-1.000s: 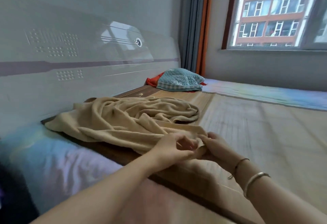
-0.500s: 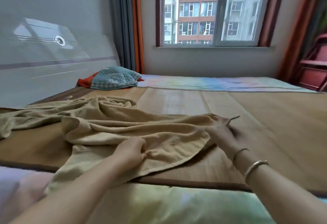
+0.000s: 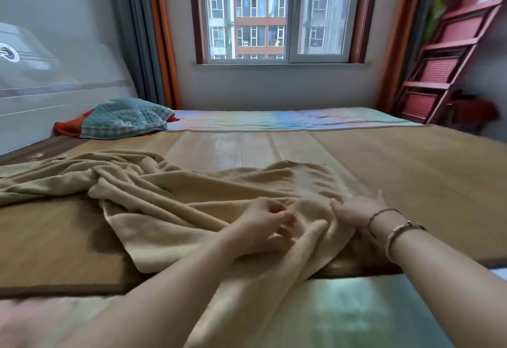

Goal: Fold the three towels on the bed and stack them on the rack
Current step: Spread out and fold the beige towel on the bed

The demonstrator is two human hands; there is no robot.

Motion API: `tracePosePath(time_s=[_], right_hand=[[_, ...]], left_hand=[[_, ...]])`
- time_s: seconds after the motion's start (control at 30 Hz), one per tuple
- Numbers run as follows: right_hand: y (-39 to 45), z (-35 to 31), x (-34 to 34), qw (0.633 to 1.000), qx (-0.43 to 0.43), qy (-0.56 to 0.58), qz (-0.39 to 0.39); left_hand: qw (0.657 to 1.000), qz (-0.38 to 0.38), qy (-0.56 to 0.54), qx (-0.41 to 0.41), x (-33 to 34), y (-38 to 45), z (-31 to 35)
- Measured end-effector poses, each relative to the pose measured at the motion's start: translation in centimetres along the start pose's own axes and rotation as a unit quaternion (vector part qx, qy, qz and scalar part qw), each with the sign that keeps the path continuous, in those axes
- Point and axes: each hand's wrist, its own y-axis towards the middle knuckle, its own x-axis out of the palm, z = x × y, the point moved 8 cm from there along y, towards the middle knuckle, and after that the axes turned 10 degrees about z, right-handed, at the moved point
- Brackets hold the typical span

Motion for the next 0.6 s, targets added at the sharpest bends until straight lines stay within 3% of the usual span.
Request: tracePosePath(time_s=[0.07, 0.13, 0.23, 0.33, 0.6], right_hand=[[-0.2, 1.3, -0.3, 0.996, 0.0, -0.084, -0.031], [-0.4, 0.5, -0.6, 0.993, -0.004, -0.117, -0.032], [-0.2, -2.6, 0.4, 0.999, -0.027, -0.024, 0.029], [-0.2, -3.9, 2.5, 0.996, -0.051, 0.071, 0.013], [8.1, 5.3, 4.6, 0.998, -0.028, -0.003, -0.055]], left_hand=[[0.994, 0.08, 0.06, 0.033, -2.2, 1.7, 0.5], [0.952, 0.121, 0.264, 0.094, -4.2, 3.0, 0.4], [0.873, -0.023, 0.484, 0.05, -3.3, 4.2, -3.1], [0.851, -0.109, 0.514, 0.009, -1.7, 4.9, -5.5], [0.862, -0.119, 0.493, 0.018, 7.7, 11.0, -2.5]])
